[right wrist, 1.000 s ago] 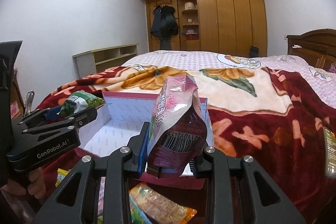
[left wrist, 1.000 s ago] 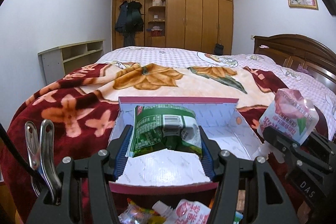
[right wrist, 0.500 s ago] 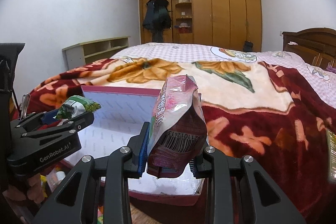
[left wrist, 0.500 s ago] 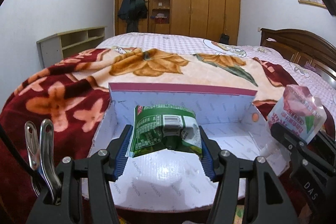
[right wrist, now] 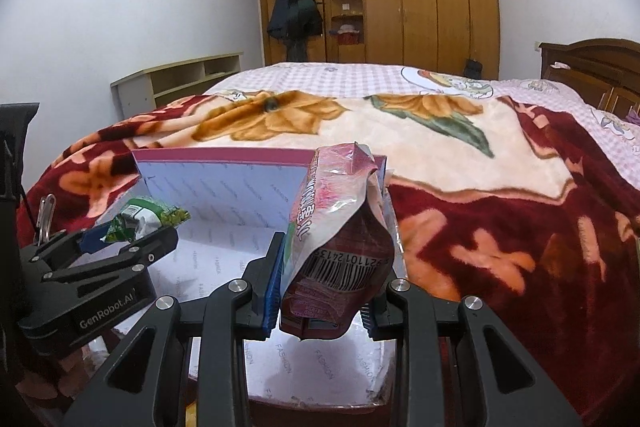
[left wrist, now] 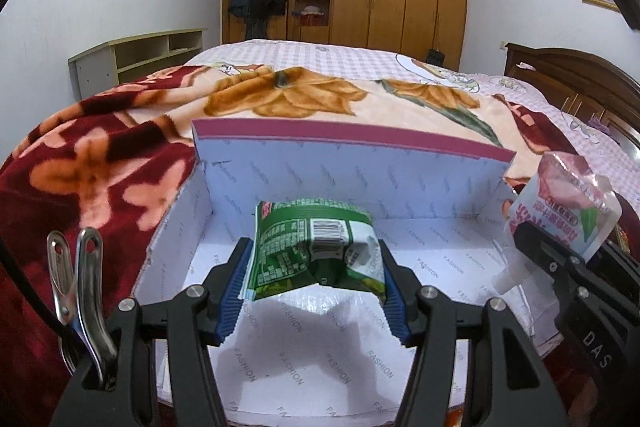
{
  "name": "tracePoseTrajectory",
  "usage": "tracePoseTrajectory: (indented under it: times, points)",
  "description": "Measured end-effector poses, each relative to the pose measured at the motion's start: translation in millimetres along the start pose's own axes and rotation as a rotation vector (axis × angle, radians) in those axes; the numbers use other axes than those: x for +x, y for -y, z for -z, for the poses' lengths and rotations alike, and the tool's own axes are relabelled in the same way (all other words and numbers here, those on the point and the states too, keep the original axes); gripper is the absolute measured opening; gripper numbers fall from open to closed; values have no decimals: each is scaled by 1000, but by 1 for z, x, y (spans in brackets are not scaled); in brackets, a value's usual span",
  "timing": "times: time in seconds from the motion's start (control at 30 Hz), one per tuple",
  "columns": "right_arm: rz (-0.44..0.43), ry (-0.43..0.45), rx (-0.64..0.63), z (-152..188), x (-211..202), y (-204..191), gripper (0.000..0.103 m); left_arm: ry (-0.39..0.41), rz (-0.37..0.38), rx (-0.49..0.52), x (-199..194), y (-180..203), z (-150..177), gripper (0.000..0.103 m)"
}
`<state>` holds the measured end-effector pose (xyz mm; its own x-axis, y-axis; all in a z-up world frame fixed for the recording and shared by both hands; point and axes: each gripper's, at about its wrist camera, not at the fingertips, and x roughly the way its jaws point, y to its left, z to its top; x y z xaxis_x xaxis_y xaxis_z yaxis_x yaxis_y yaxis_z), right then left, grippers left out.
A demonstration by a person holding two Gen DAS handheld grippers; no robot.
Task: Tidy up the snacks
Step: 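Lift and carry the green bag and pink bag over the pink box with both tools, then lower both bags into the pink box and open both tools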
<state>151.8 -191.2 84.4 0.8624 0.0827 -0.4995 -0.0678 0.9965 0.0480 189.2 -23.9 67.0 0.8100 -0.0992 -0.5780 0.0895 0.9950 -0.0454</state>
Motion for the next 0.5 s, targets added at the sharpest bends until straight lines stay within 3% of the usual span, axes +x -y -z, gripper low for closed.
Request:
tracePoseTrajectory:
  times: [0.5]
  points:
    - [-24,-80,20,6,22,3,33,-55,1,-32,14,-6,7,63]
